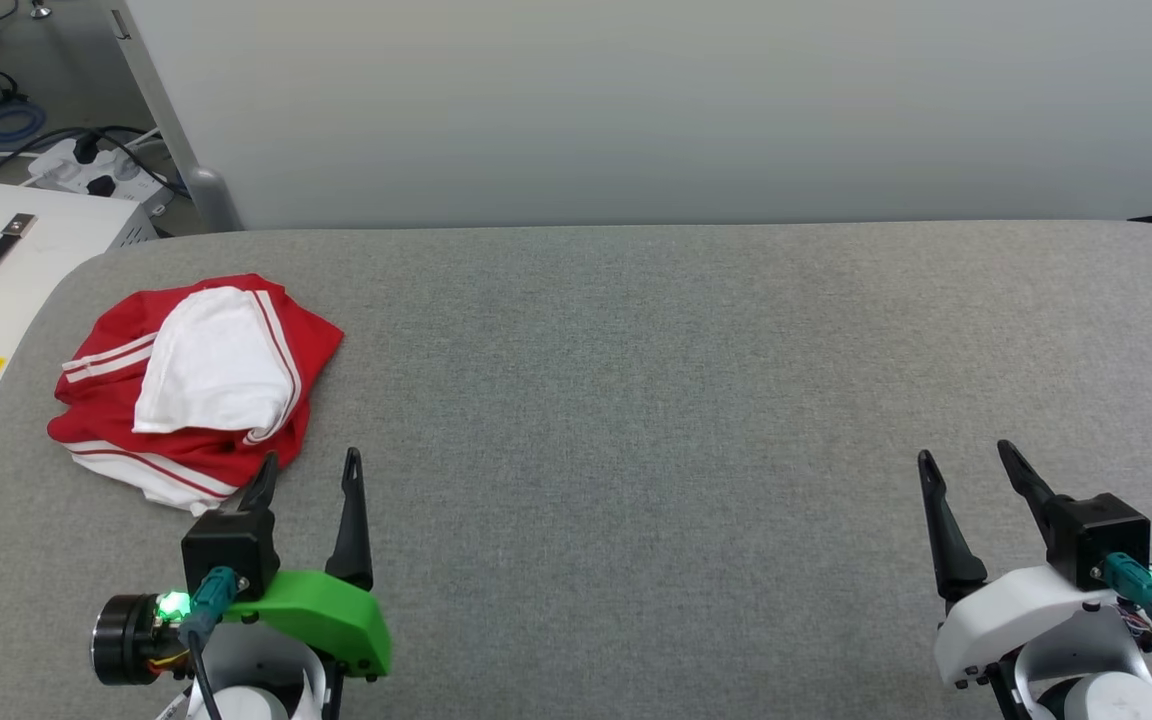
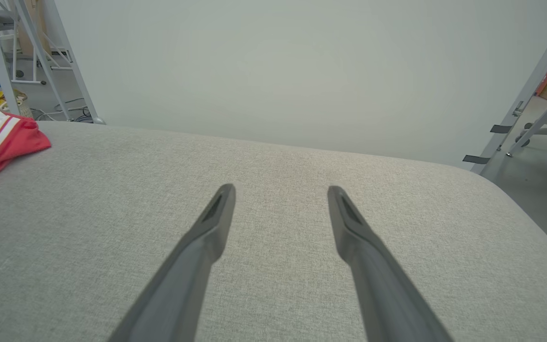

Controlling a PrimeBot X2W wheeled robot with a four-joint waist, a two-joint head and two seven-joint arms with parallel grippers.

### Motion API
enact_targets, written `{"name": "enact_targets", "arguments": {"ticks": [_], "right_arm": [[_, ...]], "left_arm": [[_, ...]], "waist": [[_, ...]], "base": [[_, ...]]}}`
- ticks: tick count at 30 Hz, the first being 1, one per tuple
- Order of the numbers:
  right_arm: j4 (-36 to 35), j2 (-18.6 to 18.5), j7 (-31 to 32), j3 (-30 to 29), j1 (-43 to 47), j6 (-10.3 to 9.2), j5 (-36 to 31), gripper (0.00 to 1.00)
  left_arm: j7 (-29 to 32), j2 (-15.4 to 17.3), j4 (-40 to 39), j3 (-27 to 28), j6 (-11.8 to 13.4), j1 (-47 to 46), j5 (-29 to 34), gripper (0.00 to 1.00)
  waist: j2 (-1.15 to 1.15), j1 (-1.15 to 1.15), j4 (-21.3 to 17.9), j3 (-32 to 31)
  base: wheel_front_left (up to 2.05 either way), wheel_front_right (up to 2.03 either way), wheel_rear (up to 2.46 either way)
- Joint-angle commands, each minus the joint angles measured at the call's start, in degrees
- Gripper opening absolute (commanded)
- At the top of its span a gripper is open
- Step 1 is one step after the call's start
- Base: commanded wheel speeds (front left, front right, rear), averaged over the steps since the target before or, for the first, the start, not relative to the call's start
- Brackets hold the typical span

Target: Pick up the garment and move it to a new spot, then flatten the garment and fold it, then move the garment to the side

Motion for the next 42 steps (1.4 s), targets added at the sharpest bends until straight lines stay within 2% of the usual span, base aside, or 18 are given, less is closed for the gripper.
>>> {"name": "enact_targets", "arguments": {"ticks": [1,32,42], "right_arm": [[0.3,0.0,-0.6,-0.3,-0.3,-0.01,-0.2,1.0],[0.2,-0.1,-4.2,-1.9,-1.0,-0.02,-3.1,1.0],[2.0,-0.1,-5.4,-2.0,-1.1,-0.03,2.3,1.0]], "left_arm": [[-0.6,-0.1,0.5,0.1,-0.2,0.1,-0.9,1.0],[-4.2,-0.1,2.1,0.2,-2.1,0.1,-7.3,1.0],[-5.4,-0.2,5.0,-0.5,-2.2,0.0,-7.1,1.0]], "waist": [[0.0,0.0,0.0,0.0],[0.0,0.0,0.1,0.4],[0.0,0.0,0.1,0.3]], "base": [[0.0,0.0,0.0],[0.0,0.0,0.0],[0.0,0.0,0.0]]}}
